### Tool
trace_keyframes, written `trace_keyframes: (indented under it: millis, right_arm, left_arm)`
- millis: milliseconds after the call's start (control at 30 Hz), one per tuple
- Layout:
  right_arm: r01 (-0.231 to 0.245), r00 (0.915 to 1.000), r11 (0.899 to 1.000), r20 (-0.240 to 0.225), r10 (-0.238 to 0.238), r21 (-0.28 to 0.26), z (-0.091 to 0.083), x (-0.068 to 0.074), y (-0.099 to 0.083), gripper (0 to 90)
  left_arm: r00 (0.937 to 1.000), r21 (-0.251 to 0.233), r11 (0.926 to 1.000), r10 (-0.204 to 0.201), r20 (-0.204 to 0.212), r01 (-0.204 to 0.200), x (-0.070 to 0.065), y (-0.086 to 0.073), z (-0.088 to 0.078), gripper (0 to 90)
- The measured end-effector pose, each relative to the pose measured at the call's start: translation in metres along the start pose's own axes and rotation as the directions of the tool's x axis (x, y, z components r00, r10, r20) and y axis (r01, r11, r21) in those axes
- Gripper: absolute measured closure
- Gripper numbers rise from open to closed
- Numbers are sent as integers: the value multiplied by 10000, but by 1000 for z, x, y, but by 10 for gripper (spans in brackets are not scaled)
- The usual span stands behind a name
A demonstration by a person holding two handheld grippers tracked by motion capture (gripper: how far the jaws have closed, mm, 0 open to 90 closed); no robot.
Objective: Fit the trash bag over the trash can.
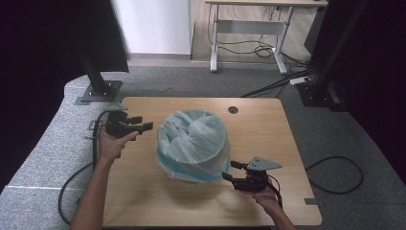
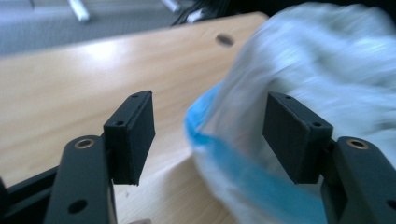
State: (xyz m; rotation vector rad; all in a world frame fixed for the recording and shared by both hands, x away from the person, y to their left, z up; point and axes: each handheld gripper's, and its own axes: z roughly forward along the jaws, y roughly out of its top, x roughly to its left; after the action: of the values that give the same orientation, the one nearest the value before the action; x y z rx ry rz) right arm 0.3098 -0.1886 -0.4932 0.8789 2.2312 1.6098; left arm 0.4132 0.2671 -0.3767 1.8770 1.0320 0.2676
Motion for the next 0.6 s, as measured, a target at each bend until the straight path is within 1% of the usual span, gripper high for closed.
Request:
trace_keyframes:
  millis: [100,200,267,433,533,600]
  right_arm:
    - [-323,9994,9995,77,324,-16,-5,-4,-4,326]
    - [-533,9985,9986,156,533,-43,-12,-7,-9,311]
    - [-678,9975,9977,210,679,-70,-17,-10,-12,310]
    - [-851,9952,9953,440,872,-459,-29,-16,-18,308]
    - [-998,9935,9931,491,1029,-617,-33,-20,-21,309]
    - [-1010,9934,9933,491,1038,-567,-34,-21,-23,309]
  left_arm:
    - [9980,-204,9983,553,303,-547,-15,11,-7,309]
    - [9927,-254,9949,996,686,-981,-31,21,-7,294]
    - [9879,-215,9934,1139,1049,-1122,-40,26,-3,294]
    - [9752,101,9854,1669,1453,-1701,-61,43,13,292]
    - [9687,575,9777,1910,1586,-2022,-74,53,29,290]
    - [9633,896,9702,2077,1701,-2251,-82,60,40,287]
